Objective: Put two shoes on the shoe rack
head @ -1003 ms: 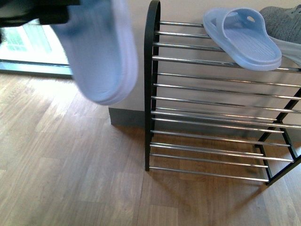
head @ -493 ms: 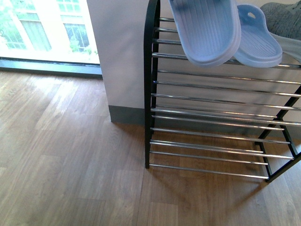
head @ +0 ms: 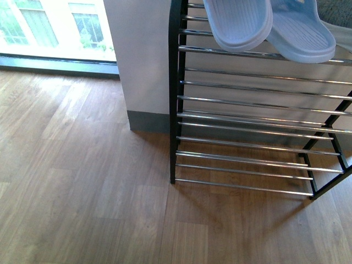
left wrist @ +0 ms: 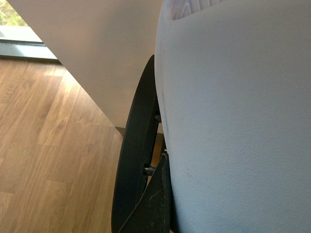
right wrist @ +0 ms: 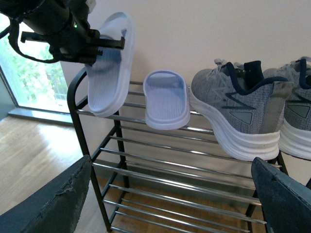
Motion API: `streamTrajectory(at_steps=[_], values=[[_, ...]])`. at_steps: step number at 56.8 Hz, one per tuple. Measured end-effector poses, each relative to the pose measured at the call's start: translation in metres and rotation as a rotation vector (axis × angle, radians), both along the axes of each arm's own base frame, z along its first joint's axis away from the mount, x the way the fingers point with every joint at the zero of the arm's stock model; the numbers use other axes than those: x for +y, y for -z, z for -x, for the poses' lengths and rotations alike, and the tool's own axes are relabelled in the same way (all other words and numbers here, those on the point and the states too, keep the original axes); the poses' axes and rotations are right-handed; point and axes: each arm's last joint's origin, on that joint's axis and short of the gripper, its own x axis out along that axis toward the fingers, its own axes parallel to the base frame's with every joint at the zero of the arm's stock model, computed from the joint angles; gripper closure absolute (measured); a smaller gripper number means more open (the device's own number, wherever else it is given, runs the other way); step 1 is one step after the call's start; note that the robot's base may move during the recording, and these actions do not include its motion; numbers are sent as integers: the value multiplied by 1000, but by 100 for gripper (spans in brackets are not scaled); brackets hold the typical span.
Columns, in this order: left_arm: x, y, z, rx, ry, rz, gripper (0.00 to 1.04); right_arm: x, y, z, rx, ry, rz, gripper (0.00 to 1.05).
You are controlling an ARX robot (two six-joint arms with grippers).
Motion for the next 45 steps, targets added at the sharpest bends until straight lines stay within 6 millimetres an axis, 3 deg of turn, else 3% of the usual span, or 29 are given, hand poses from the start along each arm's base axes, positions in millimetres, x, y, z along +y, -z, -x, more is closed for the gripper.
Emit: streamTrajectory(at_steps=[8,25,45], values=[[2,14,-15,37,-16,-24,103,0,0,0,0,0,0,9],[-13,24,-33,78,-39,-98,103,0,0,0,0,0,0,9],[-15,28,-38,97,-44,-126,103,0,0,0,0,0,0,9]])
